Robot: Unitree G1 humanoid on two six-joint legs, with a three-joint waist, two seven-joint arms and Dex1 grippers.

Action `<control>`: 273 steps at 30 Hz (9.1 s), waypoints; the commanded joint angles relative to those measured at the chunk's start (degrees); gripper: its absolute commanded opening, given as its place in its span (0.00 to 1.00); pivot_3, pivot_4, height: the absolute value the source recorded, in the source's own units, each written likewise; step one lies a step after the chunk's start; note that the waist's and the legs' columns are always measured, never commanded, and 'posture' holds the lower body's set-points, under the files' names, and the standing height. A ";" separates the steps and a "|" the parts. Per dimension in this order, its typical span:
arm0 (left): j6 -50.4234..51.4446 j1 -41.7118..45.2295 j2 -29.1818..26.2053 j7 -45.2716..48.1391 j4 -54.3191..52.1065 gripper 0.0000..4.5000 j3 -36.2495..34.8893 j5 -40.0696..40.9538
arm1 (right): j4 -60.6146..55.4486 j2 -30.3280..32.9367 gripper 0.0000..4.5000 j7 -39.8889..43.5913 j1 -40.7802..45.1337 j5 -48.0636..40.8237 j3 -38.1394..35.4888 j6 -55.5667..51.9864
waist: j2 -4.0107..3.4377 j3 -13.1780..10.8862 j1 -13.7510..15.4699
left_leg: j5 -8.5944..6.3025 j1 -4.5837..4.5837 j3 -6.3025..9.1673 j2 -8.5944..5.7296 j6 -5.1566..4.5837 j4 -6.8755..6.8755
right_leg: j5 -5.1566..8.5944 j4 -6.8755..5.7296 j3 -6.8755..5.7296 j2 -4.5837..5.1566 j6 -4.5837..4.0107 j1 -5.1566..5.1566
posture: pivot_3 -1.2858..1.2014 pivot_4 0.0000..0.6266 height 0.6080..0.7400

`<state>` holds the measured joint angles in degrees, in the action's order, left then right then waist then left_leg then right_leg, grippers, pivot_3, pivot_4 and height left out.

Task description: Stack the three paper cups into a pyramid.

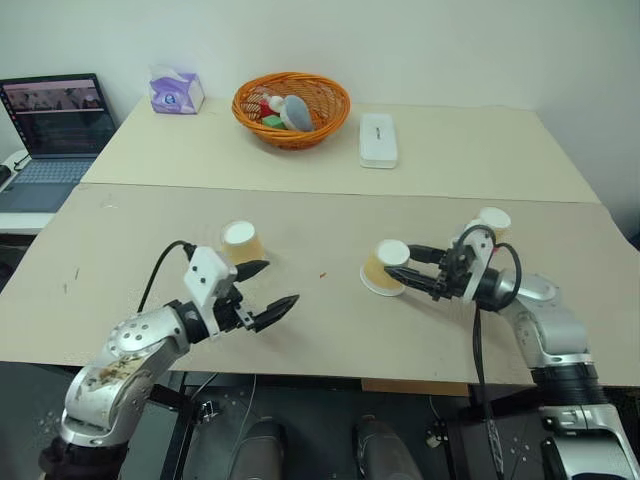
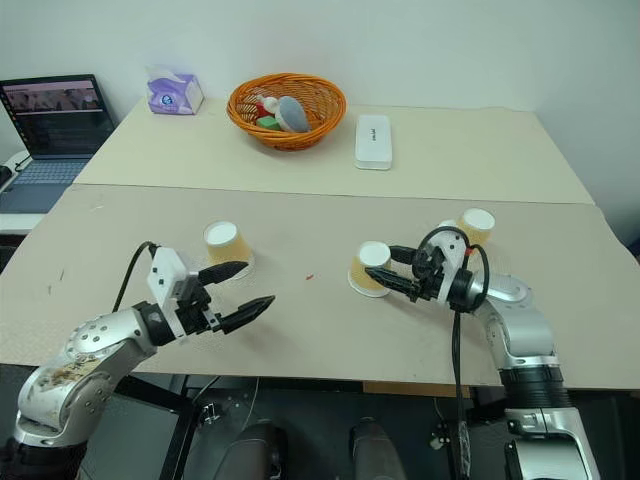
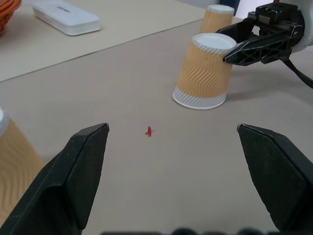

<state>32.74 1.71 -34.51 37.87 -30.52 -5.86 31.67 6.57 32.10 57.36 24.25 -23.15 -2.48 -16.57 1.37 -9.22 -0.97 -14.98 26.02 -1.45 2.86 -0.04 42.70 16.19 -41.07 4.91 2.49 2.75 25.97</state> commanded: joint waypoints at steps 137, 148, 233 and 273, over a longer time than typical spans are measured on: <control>-11.05 -1.28 6.66 1.10 -0.03 1.00 -0.30 -0.96 | 5.47 4.73 0.59 7.08 14.32 -3.83 -2.33 -5.76 | -0.05 -0.03 0.21 | 0.01 0.05 -0.07 0.00 0.00 -0.02 | -0.01 0.00 0.04 0.04 -0.01 0.09 | 0.52 0.24 0.50; -9.83 -5.62 5.81 1.41 -3.27 1.00 0.09 0.59 | 8.64 0.87 0.59 11.85 15.84 -0.68 4.16 -2.93 | -0.05 -0.03 0.00 | 0.01 0.04 -0.06 0.02 0.00 -0.04 | -0.01 -0.02 0.02 0.02 -0.01 0.10 | 0.52 0.24 0.50; -1.83 1.42 13.13 -27.57 2.49 1.00 -8.64 1.48 | -4.14 7.52 1.00 8.93 9.42 -12.79 -7.23 -18.23 | -0.05 -0.05 0.25 | 0.00 0.06 -0.01 -0.04 -0.01 -0.02 | -0.01 0.02 -0.01 0.04 -0.01 0.06 | 0.52 0.24 0.50; -8.29 12.60 15.99 -21.49 16.57 1.00 -1.81 -11.08 | -6.02 9.27 1.00 6.16 6.00 -14.14 -9.54 -17.65 | -0.04 -0.05 0.19 | 0.00 0.08 0.01 -0.03 -0.01 -0.03 | -0.01 0.01 -0.01 0.04 -0.01 0.08 | 0.52 0.24 0.50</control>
<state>26.20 12.98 -18.49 16.42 -13.91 -7.56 21.48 1.65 40.49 63.55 29.96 -36.76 -10.19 -35.47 1.32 -9.26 -0.78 -14.98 26.10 -1.44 2.83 -0.05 42.67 16.18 -41.07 4.90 2.53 2.74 26.05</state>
